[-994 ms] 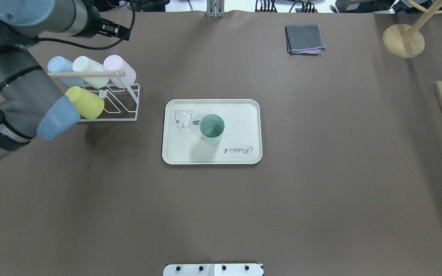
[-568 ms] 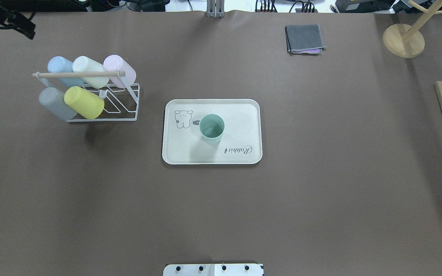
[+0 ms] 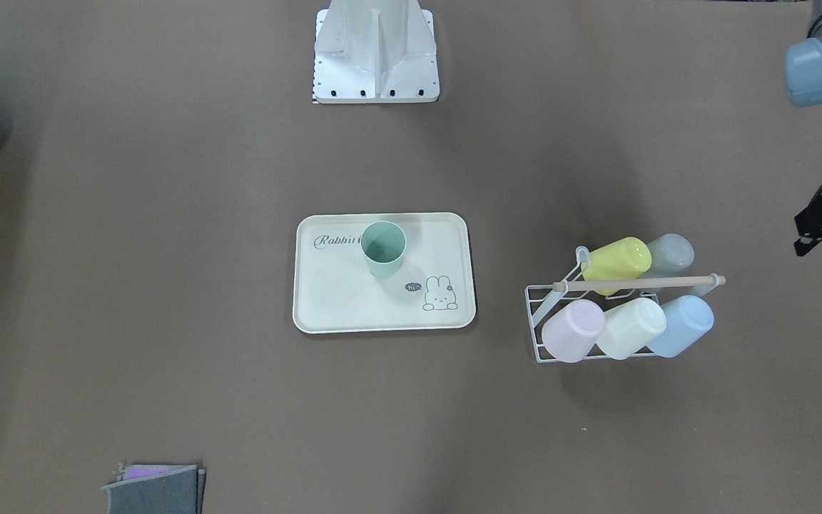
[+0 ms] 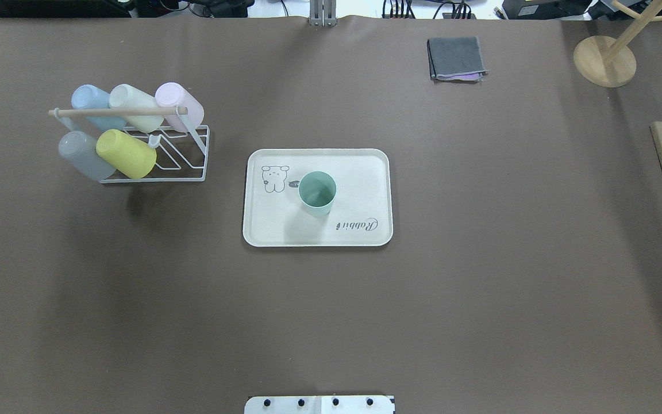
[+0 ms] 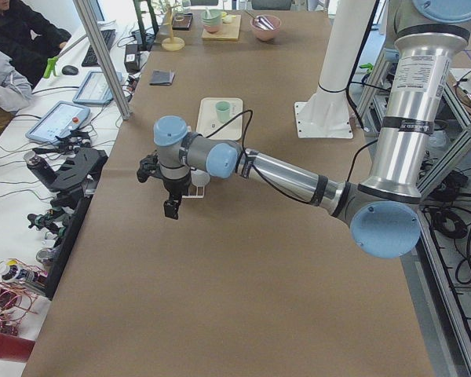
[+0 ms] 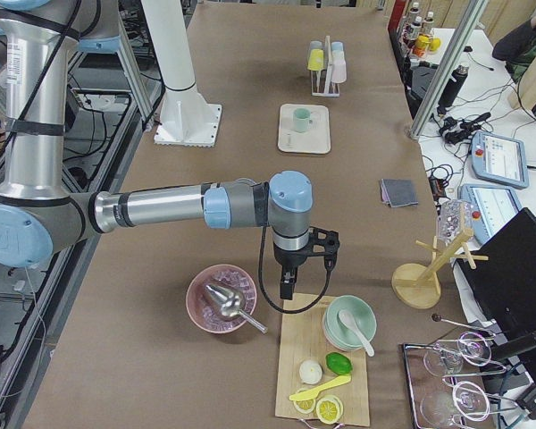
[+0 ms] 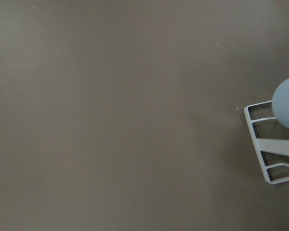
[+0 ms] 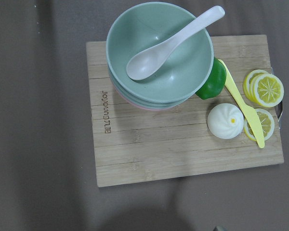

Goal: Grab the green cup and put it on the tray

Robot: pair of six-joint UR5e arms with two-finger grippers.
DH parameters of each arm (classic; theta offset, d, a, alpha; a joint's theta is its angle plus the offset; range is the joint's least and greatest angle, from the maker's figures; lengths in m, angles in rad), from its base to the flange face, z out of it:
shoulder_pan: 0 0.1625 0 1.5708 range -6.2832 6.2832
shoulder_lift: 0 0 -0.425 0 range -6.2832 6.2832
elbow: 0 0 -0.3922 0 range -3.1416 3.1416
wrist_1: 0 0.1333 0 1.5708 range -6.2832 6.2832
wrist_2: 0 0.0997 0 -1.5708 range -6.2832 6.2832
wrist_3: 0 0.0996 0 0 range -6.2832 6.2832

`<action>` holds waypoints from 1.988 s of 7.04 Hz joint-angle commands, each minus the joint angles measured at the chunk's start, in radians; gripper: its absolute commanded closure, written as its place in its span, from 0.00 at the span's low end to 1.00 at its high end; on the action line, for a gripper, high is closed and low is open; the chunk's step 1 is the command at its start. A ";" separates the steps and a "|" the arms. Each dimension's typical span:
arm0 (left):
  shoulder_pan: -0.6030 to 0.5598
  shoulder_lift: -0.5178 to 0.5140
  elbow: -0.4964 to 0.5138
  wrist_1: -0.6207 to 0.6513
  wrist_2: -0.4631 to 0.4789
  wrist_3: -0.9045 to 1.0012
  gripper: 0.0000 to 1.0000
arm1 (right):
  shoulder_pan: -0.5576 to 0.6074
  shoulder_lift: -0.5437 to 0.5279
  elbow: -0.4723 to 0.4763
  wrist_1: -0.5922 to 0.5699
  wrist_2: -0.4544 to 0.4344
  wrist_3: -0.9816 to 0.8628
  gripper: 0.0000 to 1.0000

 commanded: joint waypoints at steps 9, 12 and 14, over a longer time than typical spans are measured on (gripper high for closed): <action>-0.185 0.133 0.049 0.104 -0.087 0.177 0.02 | 0.000 -0.003 0.001 0.002 0.001 0.000 0.00; -0.187 0.134 0.048 0.104 -0.088 0.177 0.02 | 0.000 -0.004 -0.001 0.002 0.001 0.001 0.00; -0.187 0.136 0.049 0.105 -0.087 0.177 0.02 | 0.000 -0.004 -0.001 0.002 0.001 0.001 0.00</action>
